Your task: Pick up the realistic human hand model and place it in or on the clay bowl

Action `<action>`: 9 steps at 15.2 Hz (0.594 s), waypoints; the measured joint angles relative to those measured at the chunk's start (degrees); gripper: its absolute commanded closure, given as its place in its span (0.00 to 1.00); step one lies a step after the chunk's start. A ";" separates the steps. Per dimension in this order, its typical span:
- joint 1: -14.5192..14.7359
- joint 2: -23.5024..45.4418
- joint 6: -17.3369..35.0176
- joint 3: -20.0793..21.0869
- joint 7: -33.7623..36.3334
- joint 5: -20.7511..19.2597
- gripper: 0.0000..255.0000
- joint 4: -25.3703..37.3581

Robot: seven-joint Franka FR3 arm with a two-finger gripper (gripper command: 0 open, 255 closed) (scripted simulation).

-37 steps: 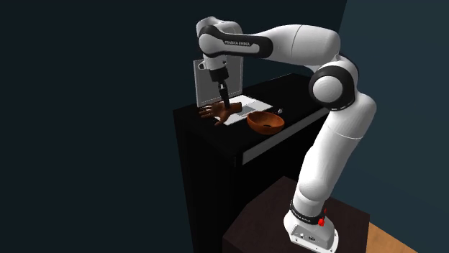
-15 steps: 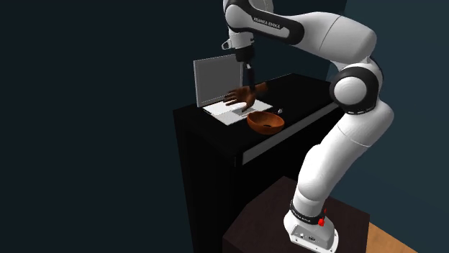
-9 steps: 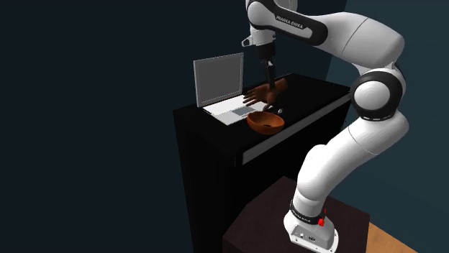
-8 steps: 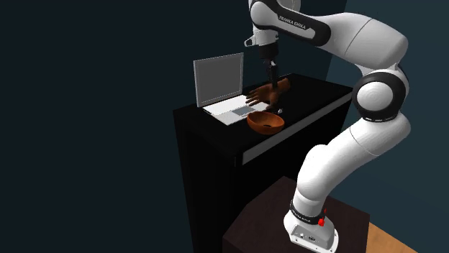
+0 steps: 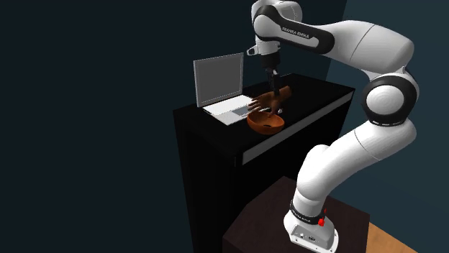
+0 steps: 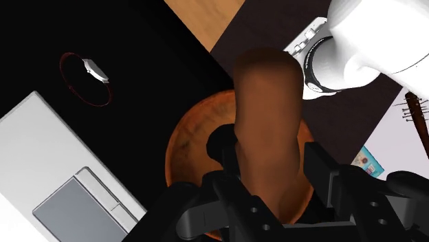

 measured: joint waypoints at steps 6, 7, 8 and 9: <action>-0.19 -2.25 4.36 -0.43 0.95 -0.24 1.00 -6.62; -0.21 -2.45 5.01 -0.50 1.09 -0.27 1.00 -7.48; -0.26 -2.80 5.74 -0.66 1.14 -0.40 1.00 -8.55; -0.31 -3.14 6.37 -0.75 1.24 -0.48 1.00 -9.52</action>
